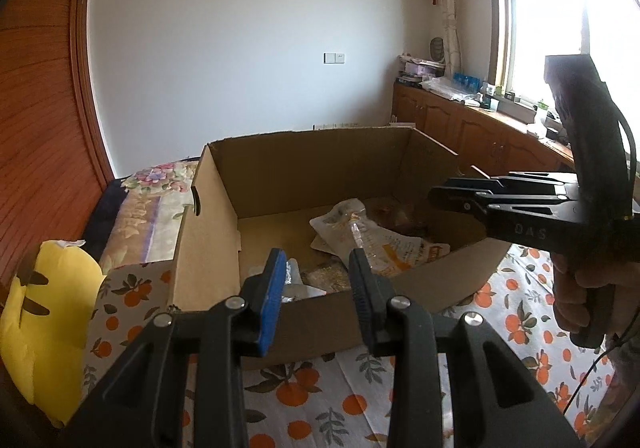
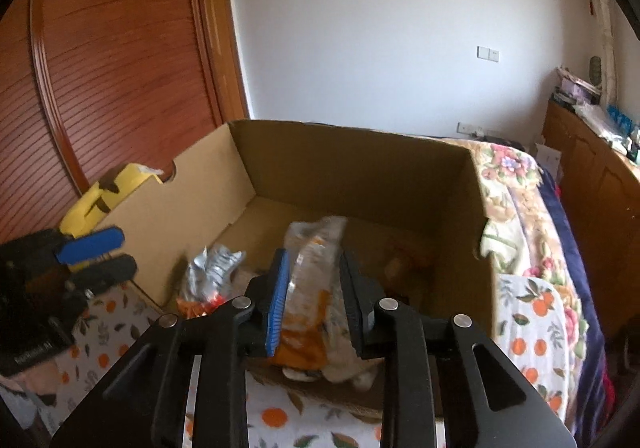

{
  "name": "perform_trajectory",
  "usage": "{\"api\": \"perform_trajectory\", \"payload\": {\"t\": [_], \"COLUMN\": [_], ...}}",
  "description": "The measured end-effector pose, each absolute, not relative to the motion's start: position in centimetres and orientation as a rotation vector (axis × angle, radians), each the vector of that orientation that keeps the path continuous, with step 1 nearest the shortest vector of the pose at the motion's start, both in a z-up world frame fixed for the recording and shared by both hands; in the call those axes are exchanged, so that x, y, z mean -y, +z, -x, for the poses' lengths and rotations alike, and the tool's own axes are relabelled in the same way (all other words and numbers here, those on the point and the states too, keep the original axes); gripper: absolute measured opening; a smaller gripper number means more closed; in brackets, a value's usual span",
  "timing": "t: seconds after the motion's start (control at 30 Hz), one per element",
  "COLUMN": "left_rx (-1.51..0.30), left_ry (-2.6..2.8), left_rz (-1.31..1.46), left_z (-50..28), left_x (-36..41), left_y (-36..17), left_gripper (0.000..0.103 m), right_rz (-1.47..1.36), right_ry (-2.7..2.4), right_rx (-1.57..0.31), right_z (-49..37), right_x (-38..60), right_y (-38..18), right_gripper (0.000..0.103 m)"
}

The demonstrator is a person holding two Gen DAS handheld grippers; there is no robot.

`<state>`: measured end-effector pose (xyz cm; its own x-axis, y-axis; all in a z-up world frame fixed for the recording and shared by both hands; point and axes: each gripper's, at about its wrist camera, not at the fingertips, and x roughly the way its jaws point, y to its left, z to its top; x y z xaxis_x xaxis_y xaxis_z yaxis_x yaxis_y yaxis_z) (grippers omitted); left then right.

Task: Organize snacks
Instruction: 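Move both open tools back down to the clear packet and teal candy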

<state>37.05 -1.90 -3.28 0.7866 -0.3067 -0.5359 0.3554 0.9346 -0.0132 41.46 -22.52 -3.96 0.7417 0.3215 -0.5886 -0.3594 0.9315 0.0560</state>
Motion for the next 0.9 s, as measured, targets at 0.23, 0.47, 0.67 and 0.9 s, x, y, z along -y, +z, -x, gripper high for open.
{"api": "perform_trajectory", "payload": {"t": [0.23, 0.47, 0.67, 0.9], "left_rx": [-0.572, -0.581, -0.665, -0.731], "left_ry": [-0.391, -0.410, -0.440, -0.436], "left_rz": [-0.122, -0.146, -0.133, -0.145], "left_z": [-34.4, -31.2, -29.0, -27.7], "left_x": [3.0, 4.0, 4.7, 4.9], "left_y": [-3.1, -4.0, -8.0, -10.6], "left_gripper": [0.032, 0.032, 0.033, 0.038], "right_rz": [0.047, 0.006, 0.004, 0.002], "right_ry": [0.383, 0.391, 0.366, 0.367], "right_rx": [-0.616, -0.608, -0.692, -0.774], "right_z": [-37.1, -32.2, -30.0, -29.0], "right_x": [23.8, 25.1, 25.3, 24.5], "right_y": [-3.5, -3.6, -7.5, -11.2], "right_gripper": [0.027, 0.037, 0.048, 0.049]}}
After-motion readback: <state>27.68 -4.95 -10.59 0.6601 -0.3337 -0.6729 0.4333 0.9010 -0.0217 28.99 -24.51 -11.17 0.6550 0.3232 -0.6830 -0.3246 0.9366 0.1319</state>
